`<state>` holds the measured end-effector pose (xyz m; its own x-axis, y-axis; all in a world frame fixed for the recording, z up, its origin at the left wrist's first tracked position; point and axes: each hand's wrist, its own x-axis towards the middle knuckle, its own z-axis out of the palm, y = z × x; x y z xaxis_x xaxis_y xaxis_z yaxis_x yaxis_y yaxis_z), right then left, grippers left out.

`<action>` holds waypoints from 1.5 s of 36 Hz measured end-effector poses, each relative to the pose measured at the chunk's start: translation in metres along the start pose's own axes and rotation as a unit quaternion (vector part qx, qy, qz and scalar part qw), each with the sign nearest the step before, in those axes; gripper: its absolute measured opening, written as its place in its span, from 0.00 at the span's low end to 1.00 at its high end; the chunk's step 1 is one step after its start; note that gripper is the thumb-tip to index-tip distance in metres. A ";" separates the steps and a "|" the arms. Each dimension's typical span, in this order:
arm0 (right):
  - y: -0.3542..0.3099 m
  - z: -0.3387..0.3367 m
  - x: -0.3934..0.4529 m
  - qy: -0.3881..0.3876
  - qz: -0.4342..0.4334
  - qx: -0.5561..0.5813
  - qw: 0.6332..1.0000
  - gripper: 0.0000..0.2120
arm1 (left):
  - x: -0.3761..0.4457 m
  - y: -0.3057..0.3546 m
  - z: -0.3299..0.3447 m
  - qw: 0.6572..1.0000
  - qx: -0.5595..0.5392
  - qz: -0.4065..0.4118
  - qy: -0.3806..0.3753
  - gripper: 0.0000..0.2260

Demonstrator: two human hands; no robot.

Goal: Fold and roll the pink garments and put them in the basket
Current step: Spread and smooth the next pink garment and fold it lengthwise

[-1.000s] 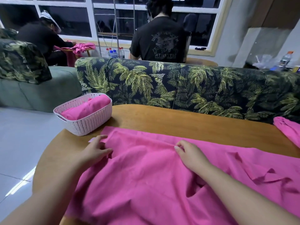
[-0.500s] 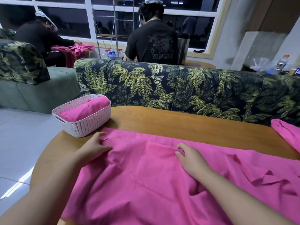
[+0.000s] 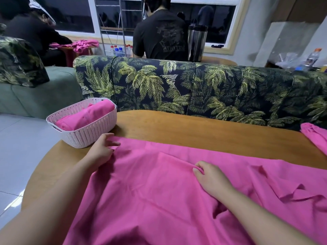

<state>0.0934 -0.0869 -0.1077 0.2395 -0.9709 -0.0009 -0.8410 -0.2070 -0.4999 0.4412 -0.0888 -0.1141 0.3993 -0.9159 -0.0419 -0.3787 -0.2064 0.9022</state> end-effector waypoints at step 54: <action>-0.041 0.023 0.121 -0.033 -0.013 -0.124 0.992 0.10 | 0.012 -0.020 0.006 0.901 0.412 0.115 0.072 0.16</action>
<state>0.1684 -0.1927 -0.1073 0.2866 -0.9566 -0.0527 -0.9257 -0.2623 -0.2725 0.4488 -0.0975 -0.1349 0.3132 -0.9249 0.2155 -0.9328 -0.2570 0.2525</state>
